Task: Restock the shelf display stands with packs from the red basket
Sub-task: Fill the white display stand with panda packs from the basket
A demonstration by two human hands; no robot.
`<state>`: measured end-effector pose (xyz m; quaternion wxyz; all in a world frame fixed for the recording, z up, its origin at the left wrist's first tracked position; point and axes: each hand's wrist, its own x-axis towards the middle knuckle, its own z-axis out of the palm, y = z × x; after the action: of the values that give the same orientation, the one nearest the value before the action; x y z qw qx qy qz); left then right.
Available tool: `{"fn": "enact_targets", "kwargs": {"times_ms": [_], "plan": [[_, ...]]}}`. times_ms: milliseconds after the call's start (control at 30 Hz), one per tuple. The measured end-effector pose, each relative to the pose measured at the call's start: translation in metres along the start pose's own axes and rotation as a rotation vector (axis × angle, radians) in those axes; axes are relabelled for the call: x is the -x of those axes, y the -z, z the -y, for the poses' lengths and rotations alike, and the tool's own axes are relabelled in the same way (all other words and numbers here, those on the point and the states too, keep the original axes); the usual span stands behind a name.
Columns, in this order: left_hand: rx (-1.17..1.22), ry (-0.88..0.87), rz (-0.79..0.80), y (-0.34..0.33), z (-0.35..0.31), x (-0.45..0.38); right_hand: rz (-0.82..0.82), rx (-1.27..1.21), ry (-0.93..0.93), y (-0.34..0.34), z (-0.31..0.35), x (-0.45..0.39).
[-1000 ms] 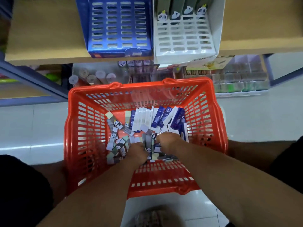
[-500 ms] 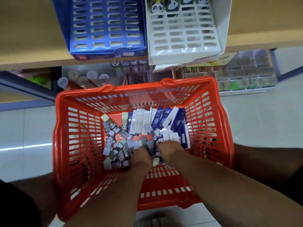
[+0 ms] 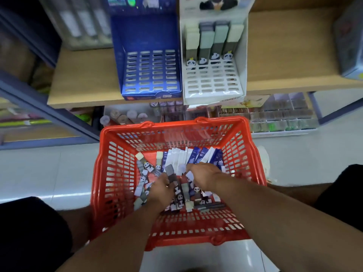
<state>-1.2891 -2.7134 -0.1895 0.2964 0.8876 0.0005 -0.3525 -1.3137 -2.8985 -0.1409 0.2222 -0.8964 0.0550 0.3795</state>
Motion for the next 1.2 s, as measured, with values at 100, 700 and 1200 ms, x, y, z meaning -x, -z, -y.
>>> {"fn": "enact_targets", "kwargs": {"times_ms": [100, 700, 1200], "plan": [[0.099, -0.118, -0.026, 0.026, -0.018, 0.014, -0.011, 0.067, 0.035, 0.044, 0.014, 0.021], [-0.137, -0.821, -0.196, 0.216, -0.216, 0.101, -1.028, -0.364, 0.27, 0.27, 0.027, 0.154], [-0.192, -0.765, -0.134, 0.183, -0.231, 0.043, -1.039, -0.37, 0.127, 0.28, 0.011, 0.093]]}}
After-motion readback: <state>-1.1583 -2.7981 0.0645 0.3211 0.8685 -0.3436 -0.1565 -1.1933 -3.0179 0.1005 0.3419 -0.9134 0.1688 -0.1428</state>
